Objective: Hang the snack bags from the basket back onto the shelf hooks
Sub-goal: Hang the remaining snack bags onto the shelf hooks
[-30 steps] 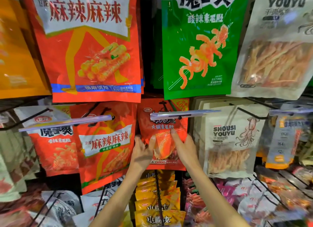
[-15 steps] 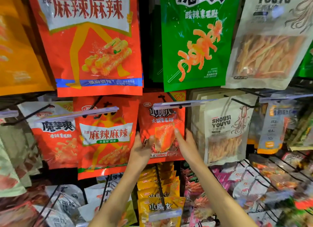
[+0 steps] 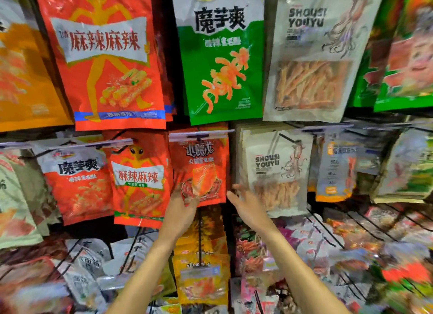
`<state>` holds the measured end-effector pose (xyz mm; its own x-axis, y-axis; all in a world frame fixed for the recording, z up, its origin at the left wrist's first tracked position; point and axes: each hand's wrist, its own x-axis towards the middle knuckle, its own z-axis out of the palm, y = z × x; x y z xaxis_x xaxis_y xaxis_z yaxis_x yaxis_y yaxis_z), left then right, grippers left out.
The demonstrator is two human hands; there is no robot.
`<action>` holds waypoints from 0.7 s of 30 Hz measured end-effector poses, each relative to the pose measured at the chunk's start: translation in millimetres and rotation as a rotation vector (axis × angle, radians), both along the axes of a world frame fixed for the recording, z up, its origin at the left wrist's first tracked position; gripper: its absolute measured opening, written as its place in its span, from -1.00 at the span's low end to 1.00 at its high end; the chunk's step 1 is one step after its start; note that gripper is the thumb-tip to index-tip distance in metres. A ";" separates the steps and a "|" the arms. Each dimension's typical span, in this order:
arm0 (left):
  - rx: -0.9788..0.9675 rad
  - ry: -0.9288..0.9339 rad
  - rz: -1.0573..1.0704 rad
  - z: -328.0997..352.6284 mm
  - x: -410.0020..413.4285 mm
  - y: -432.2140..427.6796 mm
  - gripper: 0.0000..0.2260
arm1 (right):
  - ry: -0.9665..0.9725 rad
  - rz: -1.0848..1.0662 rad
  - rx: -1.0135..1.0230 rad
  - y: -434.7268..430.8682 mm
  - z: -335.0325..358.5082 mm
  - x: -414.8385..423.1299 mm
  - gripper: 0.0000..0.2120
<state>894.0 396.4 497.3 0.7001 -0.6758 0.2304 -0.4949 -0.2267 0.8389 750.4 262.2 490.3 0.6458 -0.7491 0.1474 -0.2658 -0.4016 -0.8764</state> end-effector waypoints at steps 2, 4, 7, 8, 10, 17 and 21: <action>0.101 -0.119 -0.046 0.0 -13.5 3.5 -0.52 | 0.132 0.033 -0.143 2.1 2.2 -15.5 -0.52; 0.305 -0.202 -0.052 1.6 -24.4 6.7 -0.45 | 0.287 0.084 -0.253 4.8 3.5 -30.7 -0.54; 0.533 -0.342 -0.021 2.6 -40.9 14.4 -0.40 | 0.482 0.128 -0.394 7.0 5.6 -51.4 -0.51; 0.582 -0.397 -0.007 2.9 -47.5 17.5 -0.41 | 0.546 0.141 -0.439 7.5 6.2 -58.4 -0.50; 0.683 -0.483 0.019 2.0 -62.6 23.5 -0.44 | 0.661 0.160 -0.541 9.2 6.9 -76.5 -0.48; 0.833 -0.626 0.029 -1.3 -119.7 24.0 -0.47 | 0.810 0.117 -0.773 13.1 4.6 -135.7 -0.51; 0.870 -0.659 0.008 1.1 -147.2 17.4 -0.47 | 0.840 0.114 -0.797 7.3 11.3 -164.9 -0.50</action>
